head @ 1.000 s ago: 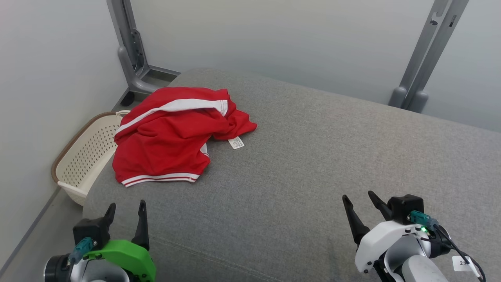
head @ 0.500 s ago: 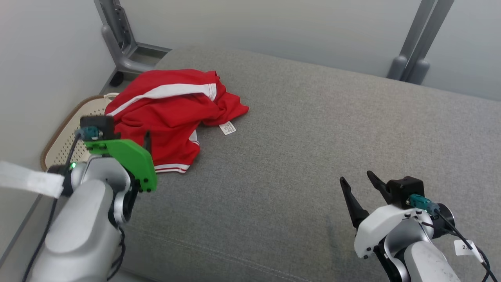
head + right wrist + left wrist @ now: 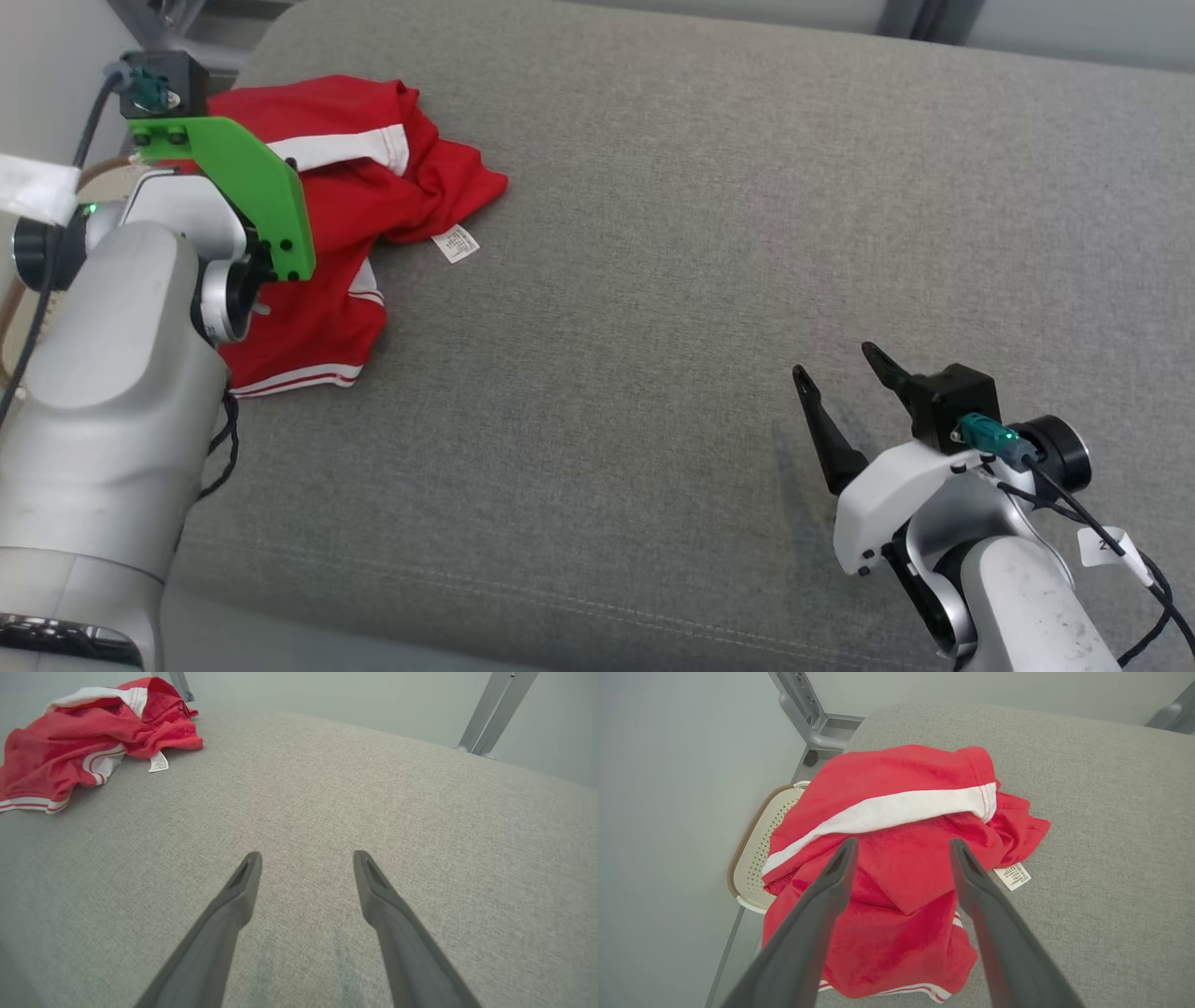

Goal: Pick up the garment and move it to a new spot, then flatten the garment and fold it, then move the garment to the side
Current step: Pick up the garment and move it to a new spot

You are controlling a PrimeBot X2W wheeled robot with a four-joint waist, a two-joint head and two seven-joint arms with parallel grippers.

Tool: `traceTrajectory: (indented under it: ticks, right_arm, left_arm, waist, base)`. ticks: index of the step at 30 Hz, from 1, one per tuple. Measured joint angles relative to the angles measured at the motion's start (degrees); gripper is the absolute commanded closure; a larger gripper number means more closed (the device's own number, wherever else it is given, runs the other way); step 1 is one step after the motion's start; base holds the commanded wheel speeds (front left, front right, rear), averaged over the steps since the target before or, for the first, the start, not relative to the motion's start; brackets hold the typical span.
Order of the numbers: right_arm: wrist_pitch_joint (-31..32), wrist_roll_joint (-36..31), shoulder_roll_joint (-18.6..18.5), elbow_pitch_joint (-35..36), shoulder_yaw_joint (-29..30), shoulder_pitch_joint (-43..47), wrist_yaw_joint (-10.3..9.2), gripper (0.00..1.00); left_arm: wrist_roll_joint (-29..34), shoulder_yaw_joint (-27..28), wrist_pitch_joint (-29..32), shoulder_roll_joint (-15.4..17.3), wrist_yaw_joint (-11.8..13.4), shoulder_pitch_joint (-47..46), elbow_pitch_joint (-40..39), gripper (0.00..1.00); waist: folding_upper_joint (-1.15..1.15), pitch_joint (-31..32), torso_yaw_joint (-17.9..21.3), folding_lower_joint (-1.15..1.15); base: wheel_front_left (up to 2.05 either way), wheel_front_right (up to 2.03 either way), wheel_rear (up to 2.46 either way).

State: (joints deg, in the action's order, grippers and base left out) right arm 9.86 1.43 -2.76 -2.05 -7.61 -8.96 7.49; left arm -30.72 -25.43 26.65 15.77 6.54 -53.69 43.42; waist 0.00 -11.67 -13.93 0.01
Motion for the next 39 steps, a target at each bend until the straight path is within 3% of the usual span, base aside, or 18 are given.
traceTrajectory:
  ticks: [7, 18, 30, 31, 33, 36, 39]
  right_arm:
    - [1.65, -1.38, -0.02, 2.92, -0.19, 0.09, 0.00, 0.00]
    - [2.74, -2.42, -0.03, 5.00, -2.10, 1.56, 0.01, 0.00]
    - [3.35, -3.54, -0.03, 7.47, -1.86, 1.39, 0.00, 0.00]
    - [3.34, -3.54, -0.03, 7.51, -1.83, 1.39, 0.00, 0.00]
    - [3.35, -3.54, -0.03, 7.53, -1.86, 1.38, 0.00, 0.00]
    - [3.36, -3.55, -0.03, 7.70, -1.78, 1.39, 0.00, 0.00]
    - [3.42, -3.67, -0.03, 7.73, -1.43, 1.31, 0.00, 0.00]
  left_arm:
    - [2.19, -1.99, 3.97, 1.76, -0.22, -5.25, 3.64, 0.00]
    - [2.71, -2.52, 10.58, 4.46, 1.63, -10.15, 7.25, 0.00]
    - [3.10, -2.52, 10.35, 6.83, 3.58, -10.46, 7.65, 0.00]
    - [2.99, -2.40, 10.35, 6.94, 3.79, -10.46, 7.70, 0.05]
    - [2.91, -2.38, 10.46, 7.12, 4.05, -10.34, 7.78, 0.55]
    - [2.50, -2.01, 9.93, 7.31, 4.53, -10.31, 7.46, 1.00]
    - [2.09, -1.47, 8.03, 7.35, 5.08, -10.32, 6.87, 1.00]
  waist:
    - [0.00, -4.54, 3.03, 0.00]
    - [0.00, -8.93, 6.98, 0.00]
    - [0.00, -12.84, 9.27, 0.00]
    - [0.00, -13.11, 9.34, 0.00]
    - [0.00, -13.48, 9.49, 0.00]
    - [0.00, -13.74, 9.65, -0.01]
    - [0.00, -14.20, 9.46, -0.01]
  base:
    - [0.00, 0.00, 0.00]
    - [0.00, 0.00, 0.00]
    - [0.00, 0.00, 0.00]
    - [0.00, 0.00, 0.00]
    - [0.00, 0.00, 0.00]
    - [0.00, 0.00, 0.00]
    - [0.00, 0.00, 0.00]
